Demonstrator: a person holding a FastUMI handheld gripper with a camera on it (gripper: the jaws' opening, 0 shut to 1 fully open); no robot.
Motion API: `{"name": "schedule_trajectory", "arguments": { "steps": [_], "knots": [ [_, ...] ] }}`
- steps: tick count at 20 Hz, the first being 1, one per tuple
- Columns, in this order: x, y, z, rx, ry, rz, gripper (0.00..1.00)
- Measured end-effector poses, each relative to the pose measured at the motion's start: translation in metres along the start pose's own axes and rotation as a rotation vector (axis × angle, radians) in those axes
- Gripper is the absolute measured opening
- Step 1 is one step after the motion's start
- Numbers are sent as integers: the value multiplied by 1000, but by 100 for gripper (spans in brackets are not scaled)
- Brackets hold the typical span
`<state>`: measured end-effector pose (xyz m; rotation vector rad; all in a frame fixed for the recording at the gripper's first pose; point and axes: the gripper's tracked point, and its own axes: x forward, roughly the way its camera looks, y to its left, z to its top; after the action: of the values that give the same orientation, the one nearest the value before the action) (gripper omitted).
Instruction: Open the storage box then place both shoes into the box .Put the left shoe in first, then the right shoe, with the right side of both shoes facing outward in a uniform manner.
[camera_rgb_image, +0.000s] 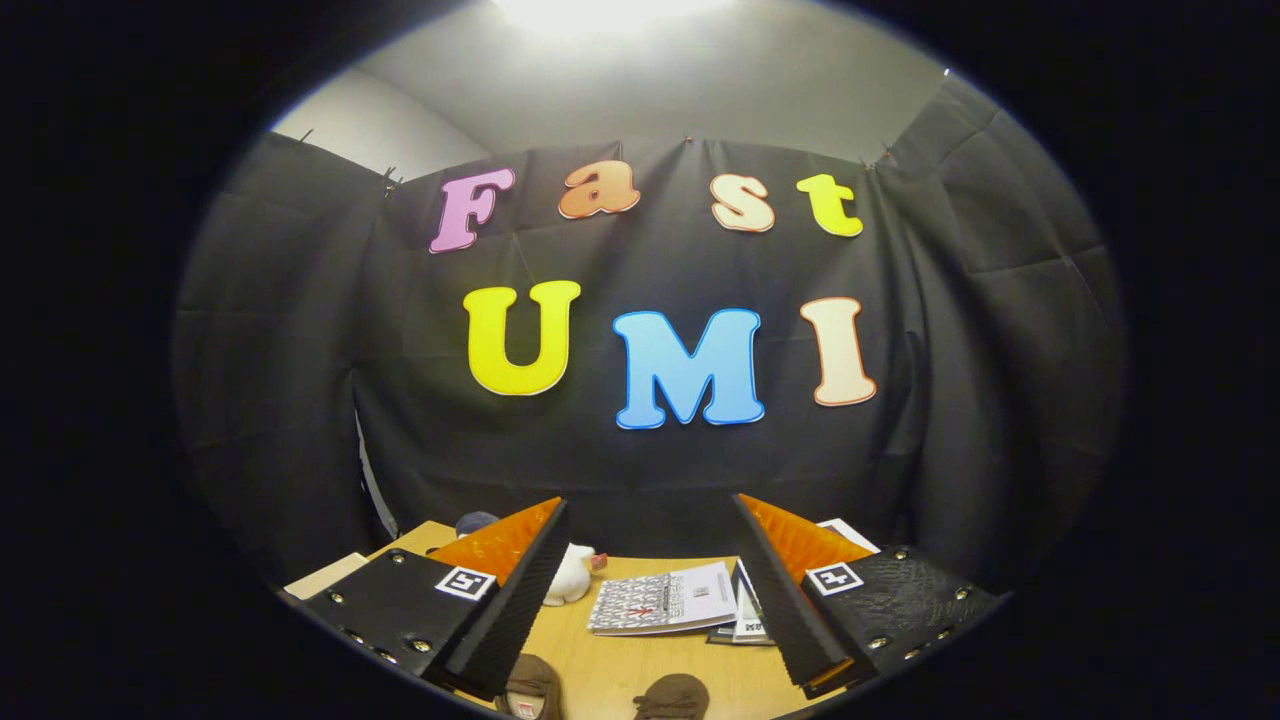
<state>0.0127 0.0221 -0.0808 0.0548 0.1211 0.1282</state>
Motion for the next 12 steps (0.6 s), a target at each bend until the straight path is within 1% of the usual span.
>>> {"name": "schedule_trajectory", "arguments": {
  "steps": [4, 8, 12],
  "knots": [
    [5, 33, -49, 92, 113, 102, 97],
    [5, 74, -97, 208, 247, 223, 97],
    [5, 107, -128, 284, 337, 321, 97]
  ]
}}
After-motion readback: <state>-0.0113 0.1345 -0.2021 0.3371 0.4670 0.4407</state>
